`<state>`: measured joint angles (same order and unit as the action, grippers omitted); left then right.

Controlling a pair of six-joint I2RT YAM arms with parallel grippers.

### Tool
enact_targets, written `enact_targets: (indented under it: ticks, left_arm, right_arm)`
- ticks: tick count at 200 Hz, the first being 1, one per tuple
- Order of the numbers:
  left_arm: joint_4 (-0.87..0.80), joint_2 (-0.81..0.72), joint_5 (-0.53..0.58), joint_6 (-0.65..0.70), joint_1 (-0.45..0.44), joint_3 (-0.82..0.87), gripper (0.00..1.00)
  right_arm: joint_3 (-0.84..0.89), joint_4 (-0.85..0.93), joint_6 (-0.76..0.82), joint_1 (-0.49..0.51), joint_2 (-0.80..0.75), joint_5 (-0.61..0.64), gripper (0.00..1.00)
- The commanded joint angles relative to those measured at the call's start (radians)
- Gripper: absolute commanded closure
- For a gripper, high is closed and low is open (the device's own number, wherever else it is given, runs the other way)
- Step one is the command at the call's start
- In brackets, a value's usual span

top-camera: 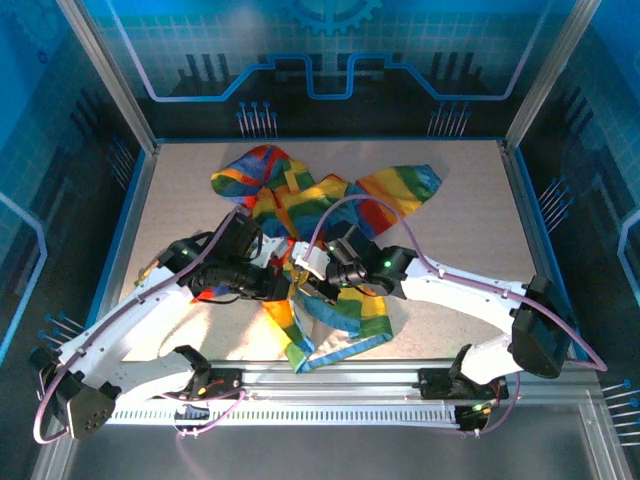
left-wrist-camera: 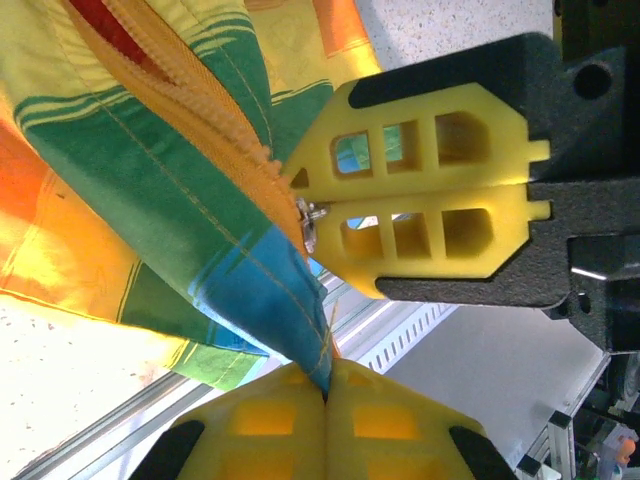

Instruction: Zip up the jacket

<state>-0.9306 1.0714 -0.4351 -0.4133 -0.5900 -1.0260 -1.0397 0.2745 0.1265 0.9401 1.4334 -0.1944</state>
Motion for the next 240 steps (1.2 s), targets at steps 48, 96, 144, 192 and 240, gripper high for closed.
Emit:
enact_targets:
  ticks: [48, 96, 144, 192, 240]
  left_arm:
    - [-0.017, -0.018, -0.075, -0.007, 0.001, 0.024, 1.00]
    - [-0.010, -0.025, -0.078, -0.004, 0.001, 0.032, 1.00]
    - [-0.002, -0.033, -0.073, -0.005, 0.000, 0.026, 1.00]
    - [0.016, -0.038, -0.075, -0.010, 0.000, 0.018, 1.00]
    - [0.005, -0.031, -0.080, -0.002, 0.001, 0.002, 1.00]
  right_arm:
    - [-0.068, 0.082, -0.057, -0.091, 0.056, 0.106, 1.00]
    - [-0.113, 0.093, -0.062, -0.118, 0.102, 0.090, 1.00]
    - [-0.147, 0.094, -0.084, -0.151, 0.135, 0.088, 1.00]
    - [-0.179, 0.097, -0.105, -0.189, 0.169, 0.100, 1.00]
    - [-0.228, 0.115, -0.108, -0.235, 0.214, 0.119, 1.00]
